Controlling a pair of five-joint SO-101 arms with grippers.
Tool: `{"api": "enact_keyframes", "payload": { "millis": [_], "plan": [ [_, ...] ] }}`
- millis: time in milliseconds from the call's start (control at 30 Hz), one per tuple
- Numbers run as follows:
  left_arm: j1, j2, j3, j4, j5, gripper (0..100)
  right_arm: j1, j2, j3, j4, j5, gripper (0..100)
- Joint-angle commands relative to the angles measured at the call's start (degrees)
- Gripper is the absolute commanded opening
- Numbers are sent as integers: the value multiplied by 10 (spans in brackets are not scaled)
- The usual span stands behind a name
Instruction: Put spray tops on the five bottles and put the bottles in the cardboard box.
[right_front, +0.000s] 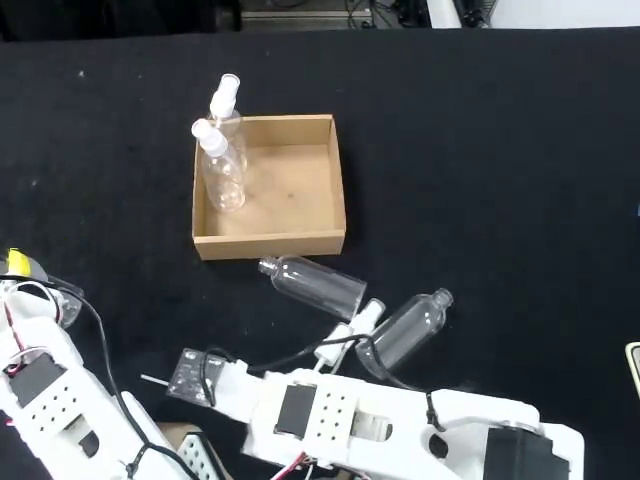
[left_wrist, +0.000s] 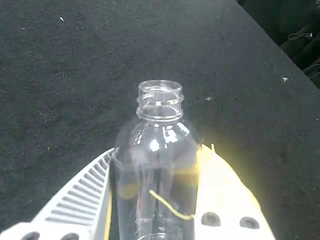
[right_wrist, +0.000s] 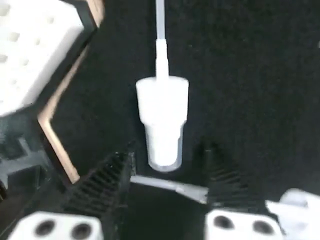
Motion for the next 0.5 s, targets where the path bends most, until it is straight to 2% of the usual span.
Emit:
{"api": "enact_keyframes", "payload": {
  "millis": [0, 333, 467],
  "plan": [
    [-7, -13, -9, -13, 4, 29, -10, -1, -25, -67, 10, 144],
    [-7, -13, -5, -13, 4, 30, -10, 2, -2, -91, 10, 158],
    [-7, -13, -5, -13, 4, 30, -7, 1, 7, -91, 15, 55]
  ]
}}
